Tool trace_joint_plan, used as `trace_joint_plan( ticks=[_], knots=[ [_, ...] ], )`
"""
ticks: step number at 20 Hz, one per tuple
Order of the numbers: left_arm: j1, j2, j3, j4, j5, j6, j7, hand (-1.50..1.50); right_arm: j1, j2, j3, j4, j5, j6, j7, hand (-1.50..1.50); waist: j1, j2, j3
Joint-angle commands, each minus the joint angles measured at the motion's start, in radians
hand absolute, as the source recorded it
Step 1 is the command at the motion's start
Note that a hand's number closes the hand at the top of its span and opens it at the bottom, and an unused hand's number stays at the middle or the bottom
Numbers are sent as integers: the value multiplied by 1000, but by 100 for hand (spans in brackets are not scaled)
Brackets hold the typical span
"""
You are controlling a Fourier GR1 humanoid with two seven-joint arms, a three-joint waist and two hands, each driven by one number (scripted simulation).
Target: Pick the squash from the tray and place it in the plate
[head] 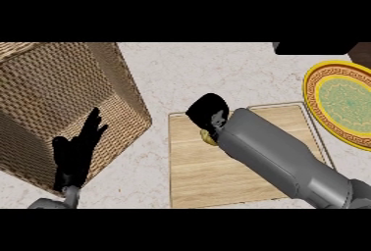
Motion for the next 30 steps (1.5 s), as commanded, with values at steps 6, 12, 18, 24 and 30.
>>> trace_joint_plan(
  ticks=[6, 12, 18, 24, 30],
  knots=[
    [-63, -58, 52, 177, -45, -19, -34, 0, 27, 18, -40, 73, 129, 7, -107, -150, -5, 6, -7],
    [-72, -63, 62, 128, -71, -32, 25, 0, 9, 56, -61, 88, 213, 39, -161, 150, -3, 5, -7],
    [-52, -57, 92, 111, -80, -55, 36, 0, 25, 40, -47, 127, 322, -82, -314, 150, 0, 5, -7],
    [27, -73, 79, 70, -86, -63, 10, 0, 76, 26, -178, 107, 362, -268, -230, 150, -5, 3, -7],
    [25, -56, 114, 53, -86, -26, 27, 0, 205, -124, -616, 151, 179, -637, -113, 150, -71, 10, 2]
  ],
)
